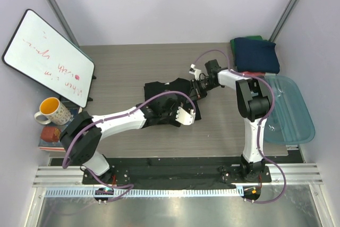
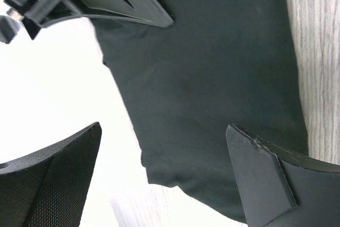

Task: Fold and stack the t-shirts
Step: Put the neatly folded tshirt into the corner of the board with the right arm

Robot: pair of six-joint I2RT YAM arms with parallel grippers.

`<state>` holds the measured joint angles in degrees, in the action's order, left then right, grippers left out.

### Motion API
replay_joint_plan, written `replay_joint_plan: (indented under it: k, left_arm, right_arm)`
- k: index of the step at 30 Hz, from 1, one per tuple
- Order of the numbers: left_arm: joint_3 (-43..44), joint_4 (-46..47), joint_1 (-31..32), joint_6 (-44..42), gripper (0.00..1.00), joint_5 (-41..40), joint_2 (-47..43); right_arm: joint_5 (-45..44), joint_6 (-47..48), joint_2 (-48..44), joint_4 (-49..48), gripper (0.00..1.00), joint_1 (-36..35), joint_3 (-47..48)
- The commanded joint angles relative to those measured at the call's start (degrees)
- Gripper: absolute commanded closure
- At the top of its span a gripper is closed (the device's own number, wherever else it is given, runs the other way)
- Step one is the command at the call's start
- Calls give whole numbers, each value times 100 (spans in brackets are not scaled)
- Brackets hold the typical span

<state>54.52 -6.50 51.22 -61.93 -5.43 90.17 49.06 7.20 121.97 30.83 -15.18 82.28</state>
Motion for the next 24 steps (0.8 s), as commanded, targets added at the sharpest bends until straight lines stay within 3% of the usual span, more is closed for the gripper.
replay_joint_plan:
  k: [1,5,13,18,24]
  left_arm:
    - [-12,35,-7,-64,0,-151,-342]
    - [-12,-35,-33,-135,0,-186,-447]
    - [-20,-378,-112,-381,0,-116,-772]
    - [-73,-501,-165,-539,0,-46,-905]
    - [6,-527,-218,-653,0,-19,-940]
  right_arm:
    - [25,-96,-59,-103,99,-134,165]
    - [-141,44,-165,115,99,-82,542]
    - [-1396,1396,46,1161,99,384,2774]
    - [-1522,1986,616,2242,99,604,4328]
    - [-2275,2452,766,2217,99,832,4840]
